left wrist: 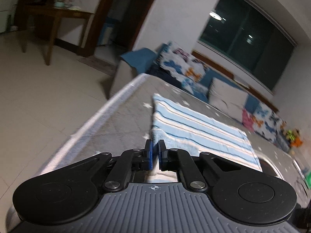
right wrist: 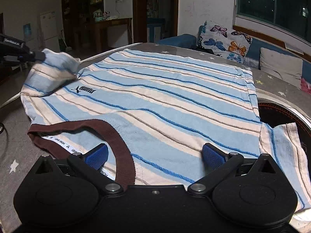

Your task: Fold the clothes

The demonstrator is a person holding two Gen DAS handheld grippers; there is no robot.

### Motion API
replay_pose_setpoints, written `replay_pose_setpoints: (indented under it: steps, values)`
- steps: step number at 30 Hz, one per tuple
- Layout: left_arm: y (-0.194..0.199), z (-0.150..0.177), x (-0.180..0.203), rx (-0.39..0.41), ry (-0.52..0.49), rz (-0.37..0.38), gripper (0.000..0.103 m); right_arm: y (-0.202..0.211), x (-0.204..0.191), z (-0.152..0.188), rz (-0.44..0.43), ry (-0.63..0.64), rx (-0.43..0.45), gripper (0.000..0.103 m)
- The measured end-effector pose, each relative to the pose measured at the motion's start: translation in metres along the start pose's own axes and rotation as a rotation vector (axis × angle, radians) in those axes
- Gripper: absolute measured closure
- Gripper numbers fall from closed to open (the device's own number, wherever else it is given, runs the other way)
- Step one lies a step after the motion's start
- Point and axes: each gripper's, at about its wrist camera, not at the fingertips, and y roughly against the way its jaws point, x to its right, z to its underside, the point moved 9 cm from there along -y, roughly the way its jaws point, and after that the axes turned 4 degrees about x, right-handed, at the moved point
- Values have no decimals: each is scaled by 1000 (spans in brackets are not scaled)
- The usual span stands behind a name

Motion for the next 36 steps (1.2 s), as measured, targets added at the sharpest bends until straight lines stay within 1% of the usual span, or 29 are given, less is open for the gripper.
replay_pose_setpoints:
  steps: [3,7,9,11,13,16,18,19,23,24,27,29,32,36]
  values:
    - [10,1,-15,20,27,-66,97,0,0,0,0,-1,0,0]
    - [25,9,-38,32,95,-161,98,-2,0,-1,-2,-2,0,0]
    - [29,15,-48,22,120,-203,98,-2,0,-1,-2,-2,0,0]
    - [31,25,-57,-4,145,-238,98,-2,0,-1,-2,-2,0,0]
    - [31,32,-62,-33,142,-270,98,-1,1,0,-2,-2,0,0]
    - [27,38,-66,-88,132,-277,98,-1,1,0,-2,-3,0,0]
    - [27,38,-68,-108,134,-274,97,-1,2,0,-2,-3,0,0]
    - [29,33,-68,-107,132,-271,97,0,2,0,-2,-3,0,0]
    - [40,15,-60,-59,85,-275,96,0,3,1,-2,-3,0,0]
    - [40,11,-55,-53,75,-261,96,0,3,1,-3,-3,0,0]
    - [35,0,-33,-45,40,-182,95,1,4,1,-3,-4,0,0]
    - [25,0,-17,-72,19,-114,94,1,5,1,-3,-4,0,0]
    - [-3,6,10,-131,-26,0,94,2,5,2,-3,-4,0,0]
    - [-37,21,30,-215,-54,107,93,2,7,2,-3,-5,0,0]
